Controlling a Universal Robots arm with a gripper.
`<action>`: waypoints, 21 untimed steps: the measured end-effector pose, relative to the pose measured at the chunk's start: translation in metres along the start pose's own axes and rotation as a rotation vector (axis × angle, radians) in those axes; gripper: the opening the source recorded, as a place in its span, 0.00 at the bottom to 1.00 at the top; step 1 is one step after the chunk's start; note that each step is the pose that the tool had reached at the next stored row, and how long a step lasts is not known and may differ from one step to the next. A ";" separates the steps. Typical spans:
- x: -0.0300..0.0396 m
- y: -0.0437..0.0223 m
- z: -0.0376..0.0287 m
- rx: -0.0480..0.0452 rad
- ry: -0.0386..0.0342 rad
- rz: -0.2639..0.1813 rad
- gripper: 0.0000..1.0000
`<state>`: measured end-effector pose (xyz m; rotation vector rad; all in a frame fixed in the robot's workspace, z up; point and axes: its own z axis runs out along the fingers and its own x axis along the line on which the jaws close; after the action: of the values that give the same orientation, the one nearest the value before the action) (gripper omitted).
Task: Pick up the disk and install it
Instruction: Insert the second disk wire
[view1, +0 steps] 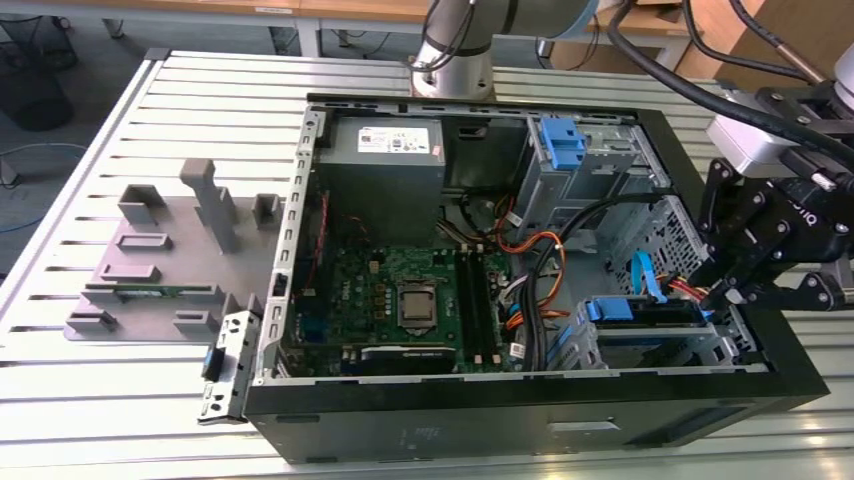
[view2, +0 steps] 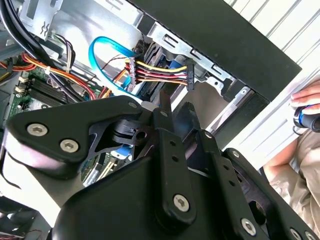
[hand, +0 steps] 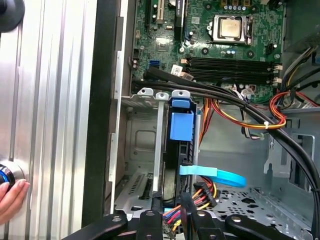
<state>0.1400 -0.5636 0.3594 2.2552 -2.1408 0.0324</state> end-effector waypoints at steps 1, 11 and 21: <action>0.0007 0.0000 0.0001 0.0000 0.0001 -0.002 0.29; 0.0087 0.0000 0.0011 0.0006 0.0002 -0.017 0.29; 0.0128 -0.0020 0.0025 0.0018 0.0005 -0.049 0.29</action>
<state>0.1427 -0.5764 0.3573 2.3077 -2.0848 0.0337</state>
